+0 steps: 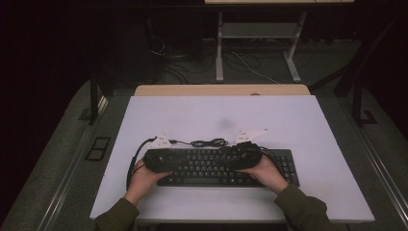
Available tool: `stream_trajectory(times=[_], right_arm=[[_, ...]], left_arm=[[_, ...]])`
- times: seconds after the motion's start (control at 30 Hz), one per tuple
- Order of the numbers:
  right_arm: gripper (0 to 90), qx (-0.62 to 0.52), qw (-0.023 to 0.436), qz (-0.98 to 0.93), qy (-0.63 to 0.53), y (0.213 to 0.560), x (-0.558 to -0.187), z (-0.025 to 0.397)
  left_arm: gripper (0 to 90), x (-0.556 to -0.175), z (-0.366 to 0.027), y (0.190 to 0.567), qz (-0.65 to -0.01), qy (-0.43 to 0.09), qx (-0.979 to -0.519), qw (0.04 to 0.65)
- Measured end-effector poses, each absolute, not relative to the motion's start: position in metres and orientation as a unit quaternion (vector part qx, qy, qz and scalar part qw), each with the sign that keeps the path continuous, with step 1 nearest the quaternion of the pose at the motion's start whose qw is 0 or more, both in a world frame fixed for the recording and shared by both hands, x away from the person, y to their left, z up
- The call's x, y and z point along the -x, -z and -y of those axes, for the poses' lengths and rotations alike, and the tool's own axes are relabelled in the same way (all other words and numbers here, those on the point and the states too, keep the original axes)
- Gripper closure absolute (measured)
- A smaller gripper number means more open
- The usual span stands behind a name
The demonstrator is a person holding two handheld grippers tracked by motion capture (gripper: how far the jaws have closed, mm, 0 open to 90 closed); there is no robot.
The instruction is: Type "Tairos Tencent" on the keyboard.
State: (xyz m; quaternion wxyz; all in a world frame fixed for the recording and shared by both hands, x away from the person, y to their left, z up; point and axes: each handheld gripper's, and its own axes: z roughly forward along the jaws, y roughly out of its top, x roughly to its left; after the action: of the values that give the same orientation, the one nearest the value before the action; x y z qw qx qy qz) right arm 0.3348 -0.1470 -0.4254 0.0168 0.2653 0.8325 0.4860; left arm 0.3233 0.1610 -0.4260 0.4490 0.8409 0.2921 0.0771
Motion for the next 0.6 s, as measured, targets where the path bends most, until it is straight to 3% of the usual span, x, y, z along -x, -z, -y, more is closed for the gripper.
stream_trajectory(times=[0.27,0.6], right_arm=[[67.9,-0.250,0.000,-0.840,-0.482,0.425,-0.331,0.142],[88.7,-0.225,-0.013,-0.854,-0.468,0.425,-0.323,0.133]], left_arm=[[39.5,-0.322,-0.163,0.425,-0.301,-0.088,-0.833,0.455],[30.1,-0.322,-0.164,0.426,-0.310,-0.097,-0.829,0.455]])
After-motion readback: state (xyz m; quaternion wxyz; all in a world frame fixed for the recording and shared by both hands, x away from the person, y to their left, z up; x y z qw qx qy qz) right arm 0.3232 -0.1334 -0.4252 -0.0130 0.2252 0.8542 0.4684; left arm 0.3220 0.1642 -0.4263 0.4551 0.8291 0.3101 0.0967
